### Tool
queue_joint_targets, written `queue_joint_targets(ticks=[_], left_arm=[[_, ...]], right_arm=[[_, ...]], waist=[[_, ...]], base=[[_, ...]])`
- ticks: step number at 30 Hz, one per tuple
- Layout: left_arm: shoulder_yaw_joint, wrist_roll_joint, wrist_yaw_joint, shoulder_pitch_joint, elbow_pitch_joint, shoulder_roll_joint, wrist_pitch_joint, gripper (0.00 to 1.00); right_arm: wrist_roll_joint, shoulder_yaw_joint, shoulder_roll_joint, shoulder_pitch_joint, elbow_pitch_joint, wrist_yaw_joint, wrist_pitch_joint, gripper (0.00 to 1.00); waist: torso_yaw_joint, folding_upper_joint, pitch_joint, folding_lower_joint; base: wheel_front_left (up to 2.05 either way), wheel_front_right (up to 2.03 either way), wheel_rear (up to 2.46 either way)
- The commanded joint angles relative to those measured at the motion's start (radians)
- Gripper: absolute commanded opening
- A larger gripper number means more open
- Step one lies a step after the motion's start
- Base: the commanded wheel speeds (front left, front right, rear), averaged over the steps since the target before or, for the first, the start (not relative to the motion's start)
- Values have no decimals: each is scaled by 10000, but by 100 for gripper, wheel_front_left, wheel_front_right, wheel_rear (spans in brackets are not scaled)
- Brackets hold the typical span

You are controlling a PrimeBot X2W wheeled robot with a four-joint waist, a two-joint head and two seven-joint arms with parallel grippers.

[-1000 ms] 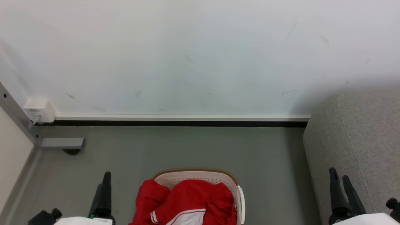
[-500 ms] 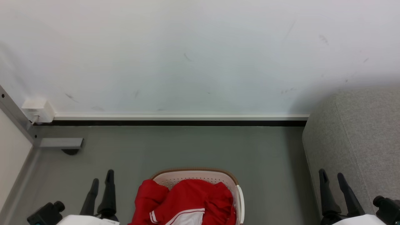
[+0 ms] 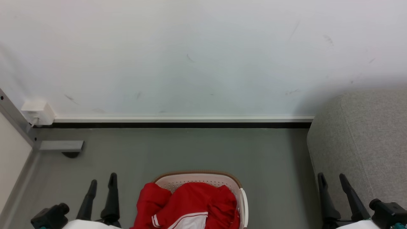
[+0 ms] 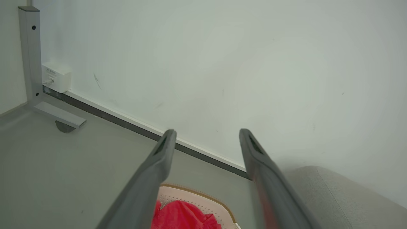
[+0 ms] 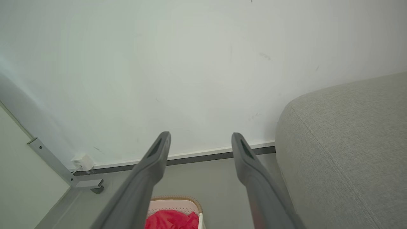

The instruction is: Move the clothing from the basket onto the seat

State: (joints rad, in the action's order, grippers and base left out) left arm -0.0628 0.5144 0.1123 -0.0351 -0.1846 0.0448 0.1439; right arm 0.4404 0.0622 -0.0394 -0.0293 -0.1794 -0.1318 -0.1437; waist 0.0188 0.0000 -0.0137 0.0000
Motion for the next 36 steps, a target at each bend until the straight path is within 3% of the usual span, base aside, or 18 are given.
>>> queue_joint_targets(ticks=[1,18,36], left_arm=[[-45,-323,-34,28,121,97,117,100],[-186,-1976,-3,166,5,244,517,100],[-359,-3329,59,188,-174,262,885,100]], right_arm=[[-326,43,-123,-2,92,11,-112,100],[-1946,44,-136,71,177,14,-527,100],[-2777,-181,-142,198,313,17,-880,100]], waist=[[10,0,-1,0],[135,0,-23,0],[223,0,-94,0]], base=[[0,0,0],[0,0,0],[0,0,0]])
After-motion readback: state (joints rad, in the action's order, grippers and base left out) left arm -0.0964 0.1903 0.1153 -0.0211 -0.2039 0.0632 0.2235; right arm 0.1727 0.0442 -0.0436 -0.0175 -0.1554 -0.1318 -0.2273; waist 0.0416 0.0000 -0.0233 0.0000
